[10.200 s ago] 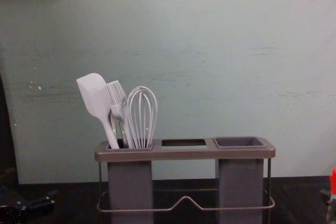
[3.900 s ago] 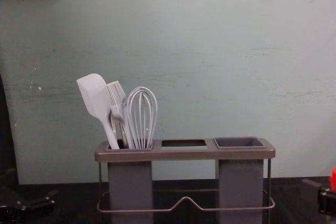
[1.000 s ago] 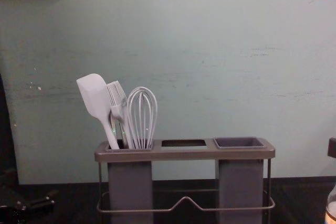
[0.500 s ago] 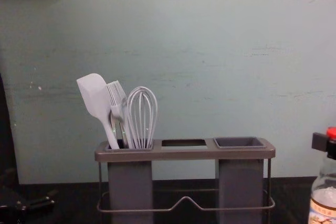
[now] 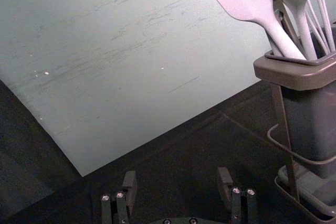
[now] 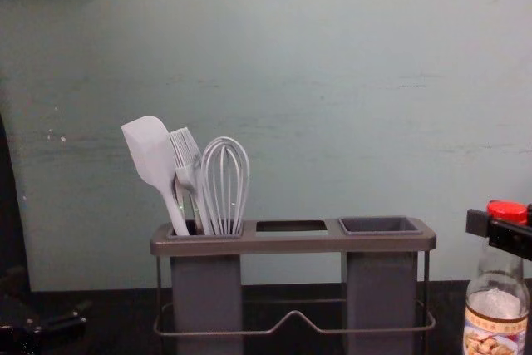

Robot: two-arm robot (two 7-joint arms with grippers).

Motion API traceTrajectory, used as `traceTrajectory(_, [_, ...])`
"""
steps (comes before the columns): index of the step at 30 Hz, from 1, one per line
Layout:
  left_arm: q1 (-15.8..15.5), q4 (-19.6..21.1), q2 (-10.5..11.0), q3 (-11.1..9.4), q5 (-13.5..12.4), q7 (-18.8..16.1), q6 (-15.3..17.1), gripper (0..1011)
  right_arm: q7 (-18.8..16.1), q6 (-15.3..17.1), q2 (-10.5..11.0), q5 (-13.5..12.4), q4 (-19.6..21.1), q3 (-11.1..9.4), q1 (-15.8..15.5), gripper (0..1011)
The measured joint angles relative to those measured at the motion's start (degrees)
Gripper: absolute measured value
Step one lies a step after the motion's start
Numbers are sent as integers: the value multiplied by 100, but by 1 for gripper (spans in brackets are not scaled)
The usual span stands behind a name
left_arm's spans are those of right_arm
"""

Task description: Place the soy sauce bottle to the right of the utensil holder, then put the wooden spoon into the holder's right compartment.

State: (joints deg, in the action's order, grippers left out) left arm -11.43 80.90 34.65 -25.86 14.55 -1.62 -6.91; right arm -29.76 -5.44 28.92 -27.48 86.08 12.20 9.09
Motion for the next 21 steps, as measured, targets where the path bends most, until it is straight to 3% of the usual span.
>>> traceTrajectory(12, [0,0,0,0,0,0,0,1005,21,-18,-143,1,-403,182,357,382])
traceTrajectory(21, [0,0,0,0,0,0,0,1005,77,-31,-214,10,-546,238,459,382])
